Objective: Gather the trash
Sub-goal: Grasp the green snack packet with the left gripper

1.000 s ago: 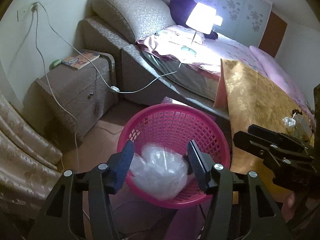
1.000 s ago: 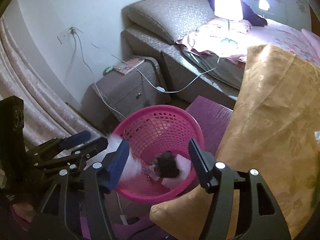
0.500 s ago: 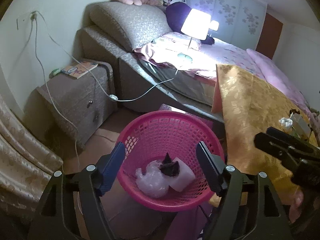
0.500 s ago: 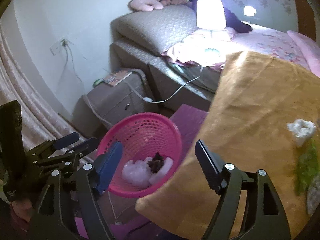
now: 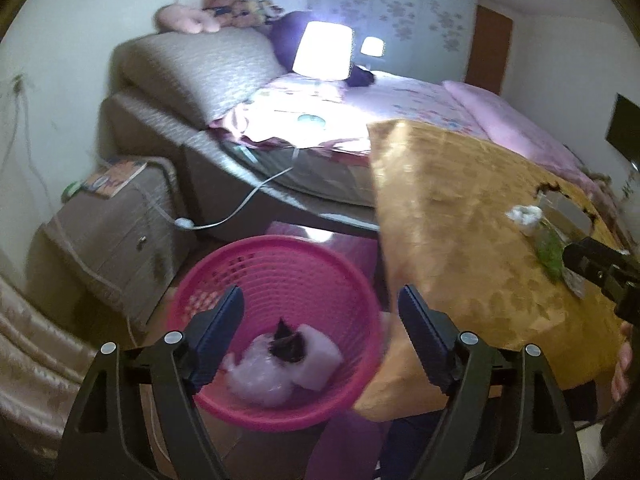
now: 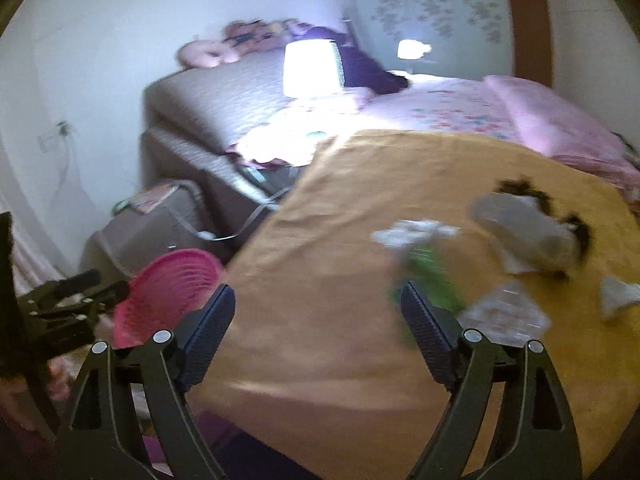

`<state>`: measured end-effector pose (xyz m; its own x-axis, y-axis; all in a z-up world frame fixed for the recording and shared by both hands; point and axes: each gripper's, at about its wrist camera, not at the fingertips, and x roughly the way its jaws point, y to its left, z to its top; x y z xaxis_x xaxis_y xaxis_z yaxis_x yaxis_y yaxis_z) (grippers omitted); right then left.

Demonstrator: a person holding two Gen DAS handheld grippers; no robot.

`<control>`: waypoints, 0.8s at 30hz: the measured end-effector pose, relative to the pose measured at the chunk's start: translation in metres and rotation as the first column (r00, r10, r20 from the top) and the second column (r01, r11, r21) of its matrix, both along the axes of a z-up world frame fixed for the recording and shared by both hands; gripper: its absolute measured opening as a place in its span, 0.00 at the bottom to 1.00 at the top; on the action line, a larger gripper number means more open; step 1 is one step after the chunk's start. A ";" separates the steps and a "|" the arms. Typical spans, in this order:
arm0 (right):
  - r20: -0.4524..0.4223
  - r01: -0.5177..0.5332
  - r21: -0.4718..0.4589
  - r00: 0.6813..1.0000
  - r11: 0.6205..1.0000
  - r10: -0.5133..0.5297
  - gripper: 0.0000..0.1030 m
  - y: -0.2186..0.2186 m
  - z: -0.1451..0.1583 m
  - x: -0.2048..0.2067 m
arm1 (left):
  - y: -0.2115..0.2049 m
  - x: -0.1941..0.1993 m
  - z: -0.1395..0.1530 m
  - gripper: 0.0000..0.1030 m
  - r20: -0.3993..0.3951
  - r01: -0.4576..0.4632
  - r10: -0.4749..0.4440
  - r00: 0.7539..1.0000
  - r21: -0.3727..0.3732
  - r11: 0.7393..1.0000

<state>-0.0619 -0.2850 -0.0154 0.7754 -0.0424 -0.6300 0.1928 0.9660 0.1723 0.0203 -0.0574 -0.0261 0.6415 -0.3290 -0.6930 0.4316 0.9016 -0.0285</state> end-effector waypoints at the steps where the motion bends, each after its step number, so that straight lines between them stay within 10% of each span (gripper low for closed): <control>1: -0.002 0.020 -0.008 1.000 1.000 -0.020 0.80 -0.007 -0.001 -0.005 | -0.004 -0.001 0.000 0.74 0.001 0.015 -0.015 1.000 0.002 1.000; 13: -0.107 0.324 -0.093 0.937 0.941 -0.333 0.80 -0.098 -0.038 -0.069 | -0.098 -0.010 0.005 0.75 -0.018 0.248 -0.248 0.969 0.004 0.969; 24: -0.158 0.370 -0.072 0.913 0.926 -0.377 0.81 -0.120 -0.067 -0.083 | -0.187 -0.019 -0.002 0.75 -0.106 0.377 -0.381 0.918 -0.057 0.924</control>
<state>-0.1446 -0.4050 -0.0821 0.5825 -0.3360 -0.7402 0.5631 0.8234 0.0694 0.0017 -0.2446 -0.0280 0.3820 -0.5574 -0.7372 0.7332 0.6683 -0.1254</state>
